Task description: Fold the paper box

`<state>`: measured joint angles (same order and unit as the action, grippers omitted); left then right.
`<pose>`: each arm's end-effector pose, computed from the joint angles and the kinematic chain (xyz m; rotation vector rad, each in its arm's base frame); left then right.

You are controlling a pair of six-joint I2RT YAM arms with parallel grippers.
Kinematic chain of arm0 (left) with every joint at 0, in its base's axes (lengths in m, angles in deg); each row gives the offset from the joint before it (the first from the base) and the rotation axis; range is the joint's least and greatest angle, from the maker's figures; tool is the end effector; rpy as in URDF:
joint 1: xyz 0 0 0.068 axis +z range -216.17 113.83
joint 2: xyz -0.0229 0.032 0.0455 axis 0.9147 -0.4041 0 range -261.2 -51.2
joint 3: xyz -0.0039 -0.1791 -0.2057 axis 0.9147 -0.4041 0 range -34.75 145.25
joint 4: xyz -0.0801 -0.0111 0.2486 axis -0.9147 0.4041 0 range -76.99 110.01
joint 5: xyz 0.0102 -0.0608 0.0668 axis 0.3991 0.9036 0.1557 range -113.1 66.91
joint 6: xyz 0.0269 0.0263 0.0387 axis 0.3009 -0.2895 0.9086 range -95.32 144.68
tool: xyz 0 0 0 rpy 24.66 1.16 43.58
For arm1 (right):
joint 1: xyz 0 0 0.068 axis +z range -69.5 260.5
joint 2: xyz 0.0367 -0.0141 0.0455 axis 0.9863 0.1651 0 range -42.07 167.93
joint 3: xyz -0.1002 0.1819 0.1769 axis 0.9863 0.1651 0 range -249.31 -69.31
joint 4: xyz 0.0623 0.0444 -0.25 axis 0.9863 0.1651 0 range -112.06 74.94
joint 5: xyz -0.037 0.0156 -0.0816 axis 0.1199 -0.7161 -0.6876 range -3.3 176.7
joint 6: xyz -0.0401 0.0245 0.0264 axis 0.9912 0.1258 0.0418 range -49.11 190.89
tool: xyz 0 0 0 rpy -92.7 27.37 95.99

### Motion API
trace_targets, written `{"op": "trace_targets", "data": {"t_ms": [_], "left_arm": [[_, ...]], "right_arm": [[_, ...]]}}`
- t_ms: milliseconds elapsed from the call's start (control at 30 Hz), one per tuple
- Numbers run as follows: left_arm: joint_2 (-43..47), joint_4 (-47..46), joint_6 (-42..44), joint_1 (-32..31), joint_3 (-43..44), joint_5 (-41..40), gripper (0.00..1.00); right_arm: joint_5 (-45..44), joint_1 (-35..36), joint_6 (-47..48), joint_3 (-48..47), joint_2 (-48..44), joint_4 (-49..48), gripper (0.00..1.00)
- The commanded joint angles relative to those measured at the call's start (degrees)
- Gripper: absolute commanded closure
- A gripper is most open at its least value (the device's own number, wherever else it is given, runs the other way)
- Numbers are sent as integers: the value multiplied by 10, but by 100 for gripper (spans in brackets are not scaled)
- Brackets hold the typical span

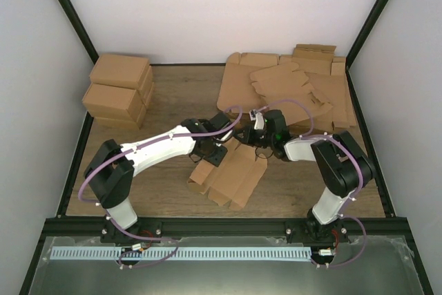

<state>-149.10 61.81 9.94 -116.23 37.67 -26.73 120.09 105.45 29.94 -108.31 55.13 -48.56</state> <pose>0.2154 -0.2538 0.2182 0.8600 2.7414 -0.1356 0.2832 0.1532 0.1442 -0.0604 2.3025 1.2608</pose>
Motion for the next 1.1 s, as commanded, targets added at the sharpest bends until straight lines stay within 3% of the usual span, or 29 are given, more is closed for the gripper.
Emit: {"op": "trace_targets", "data": {"t_ms": [0, 233, 533, 700, 800, 1067], "left_arm": [[-5, -4, 7, -5, 9, 1, 48], [-11, 1, 12, -11, 14, 3, 48], [-16, 12, 19, -18, 14, -7, 48], [-14, 11, 20, -19, 15, -7, 48], [-15, 11, 21, -19, 14, -8, 48], [-16, 7, 20, -21, 11, -5, 48]], "right_arm": [[41, 0, 15, 12, -1, -10, 99], [29, -1, 79, -10, -7, 56, 94], [-34, -1, 160, -48, 10, 126, 77], [-45, 0, 168, -64, 29, 142, 75], [-33, -1, 165, -63, 35, 138, 70], [37, -1, 143, -50, 40, 118, 70]]}}
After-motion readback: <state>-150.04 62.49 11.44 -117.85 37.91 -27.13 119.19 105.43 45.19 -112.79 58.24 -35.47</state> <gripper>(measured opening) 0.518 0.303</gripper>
